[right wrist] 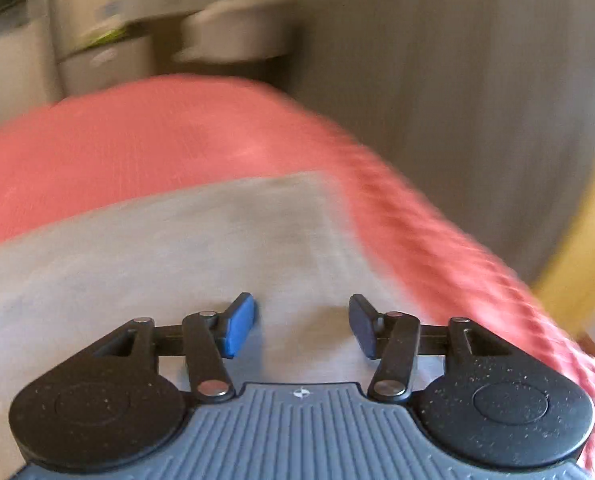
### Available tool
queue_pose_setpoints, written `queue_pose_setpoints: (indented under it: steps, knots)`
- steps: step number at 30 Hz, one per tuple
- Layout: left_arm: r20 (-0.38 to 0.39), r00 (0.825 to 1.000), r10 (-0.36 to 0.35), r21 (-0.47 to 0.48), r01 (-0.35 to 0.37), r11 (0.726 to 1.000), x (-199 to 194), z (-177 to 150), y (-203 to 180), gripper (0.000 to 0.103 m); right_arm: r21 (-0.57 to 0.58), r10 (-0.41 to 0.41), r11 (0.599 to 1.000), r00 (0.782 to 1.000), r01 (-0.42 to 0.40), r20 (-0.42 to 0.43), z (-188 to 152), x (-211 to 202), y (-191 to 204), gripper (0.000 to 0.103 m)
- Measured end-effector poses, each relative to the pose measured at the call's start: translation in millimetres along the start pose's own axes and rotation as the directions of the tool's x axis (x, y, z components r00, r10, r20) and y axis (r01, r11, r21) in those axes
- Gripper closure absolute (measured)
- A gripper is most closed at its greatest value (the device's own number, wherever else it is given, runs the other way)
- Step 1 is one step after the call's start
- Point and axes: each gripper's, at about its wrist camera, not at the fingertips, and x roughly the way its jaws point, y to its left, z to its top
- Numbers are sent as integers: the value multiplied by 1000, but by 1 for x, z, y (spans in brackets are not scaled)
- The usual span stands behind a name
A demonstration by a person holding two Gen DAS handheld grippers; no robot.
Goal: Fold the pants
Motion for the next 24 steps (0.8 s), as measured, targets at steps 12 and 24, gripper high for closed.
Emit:
queue_pose_setpoints:
  steps: [12, 24]
  knots:
    - [-8, 1000, -10, -18, 10, 1000, -2, 1, 1, 1, 629, 261, 740, 964, -237, 56, -87, -54, -110, 13]
    - [-11, 1000, 7, -14, -7, 1000, 0, 0, -1, 1, 730, 371, 607, 924, -314, 89, -86, -13, -125, 51]
